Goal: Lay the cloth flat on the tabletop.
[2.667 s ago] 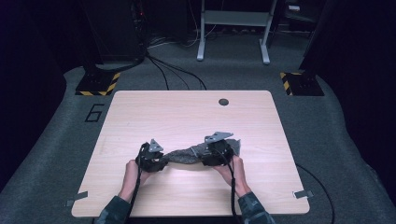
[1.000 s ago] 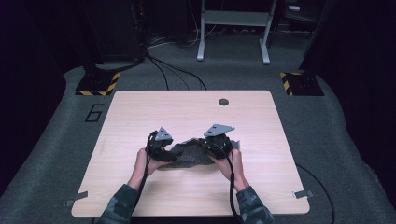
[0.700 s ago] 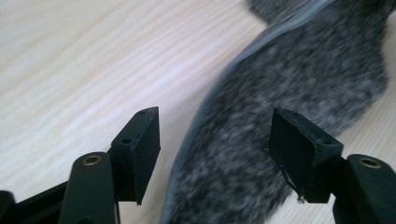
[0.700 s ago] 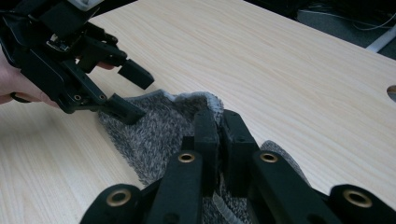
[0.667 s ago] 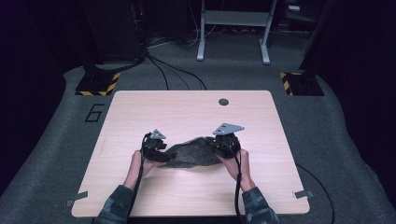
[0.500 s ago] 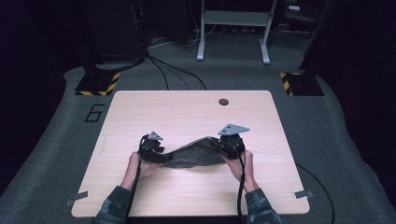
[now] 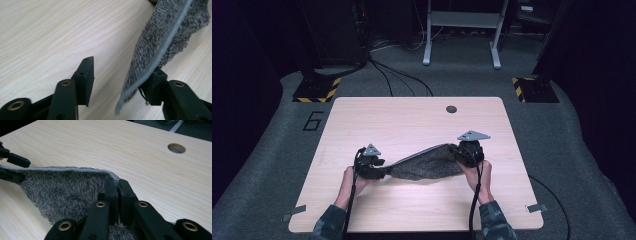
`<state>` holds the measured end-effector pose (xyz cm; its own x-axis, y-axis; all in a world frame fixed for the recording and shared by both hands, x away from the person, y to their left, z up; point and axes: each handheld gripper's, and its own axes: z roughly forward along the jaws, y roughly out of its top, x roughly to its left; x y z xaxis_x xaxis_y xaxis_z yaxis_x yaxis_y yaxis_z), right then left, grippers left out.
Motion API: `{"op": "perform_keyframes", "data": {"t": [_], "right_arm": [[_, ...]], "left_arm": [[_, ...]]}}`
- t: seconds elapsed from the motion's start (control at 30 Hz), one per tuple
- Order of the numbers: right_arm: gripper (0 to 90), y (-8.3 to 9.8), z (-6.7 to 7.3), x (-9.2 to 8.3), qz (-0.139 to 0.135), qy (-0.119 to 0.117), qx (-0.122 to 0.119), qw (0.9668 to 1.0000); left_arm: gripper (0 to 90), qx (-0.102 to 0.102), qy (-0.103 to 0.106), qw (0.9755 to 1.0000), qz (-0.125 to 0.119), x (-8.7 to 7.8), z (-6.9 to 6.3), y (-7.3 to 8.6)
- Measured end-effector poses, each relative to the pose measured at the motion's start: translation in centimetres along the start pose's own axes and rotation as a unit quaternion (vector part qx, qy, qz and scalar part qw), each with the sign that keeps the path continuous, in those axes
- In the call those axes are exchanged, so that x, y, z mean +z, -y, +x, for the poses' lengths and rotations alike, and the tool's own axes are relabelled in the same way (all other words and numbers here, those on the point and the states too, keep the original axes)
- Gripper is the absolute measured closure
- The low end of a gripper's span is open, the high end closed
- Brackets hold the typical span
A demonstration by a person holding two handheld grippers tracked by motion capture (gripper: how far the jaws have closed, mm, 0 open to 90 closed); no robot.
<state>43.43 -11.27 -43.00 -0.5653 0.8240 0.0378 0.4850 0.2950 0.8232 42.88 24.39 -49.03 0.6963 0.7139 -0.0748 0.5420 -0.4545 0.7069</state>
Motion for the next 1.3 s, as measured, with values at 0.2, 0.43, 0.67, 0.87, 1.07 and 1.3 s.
{"op": "perform_keyframes", "data": {"t": [0.2, 0.43, 0.67, 0.87, 1.07, 1.3], "right_arm": [[87.2, 0.2, -0.5, 0.0, 0.0, 0.003, 0.012, 0.9999], [87.2, 0.6, -0.7, -0.9, -0.001, 0.007, 0.017, 0.9998], [87.2, 1.5, -1.2, -1.0, 0.012, 0.007, 0.028, 0.9995], [87.2, 2.2, -0.9, -0.9, 0.023, -0.003, 0.03, 0.9993], [87.3, 2.9, -0.4, -2.0, 0.029, -0.014, 0.03, 0.999], [87.9, -2.1, -3.7, 1.3, 0.049, -0.005, 0.032, 0.9983]], "left_arm": [[74.8, 0.016, 0.001, 0.9993, -0.034, -0.4, -0.4, 0.0], [72.2, 0.022, 0.004, 0.9984, -0.052, -1.5, -0.8, -0.3], [81.1, 0.041, 0.0, 0.9981, -0.045, -1.8, -1.5, -0.3], [87.5, 0.032, 0.007, 0.9991, -0.028, -1.7, -1.6, -0.1], [88.0, 0.02, 0.02, 0.9994, -0.02, -2.2, -1.5, 0.3], [88.5, -0.008, -0.021, 0.9997, -0.013, -0.7, 3.4, -6.7]]}}
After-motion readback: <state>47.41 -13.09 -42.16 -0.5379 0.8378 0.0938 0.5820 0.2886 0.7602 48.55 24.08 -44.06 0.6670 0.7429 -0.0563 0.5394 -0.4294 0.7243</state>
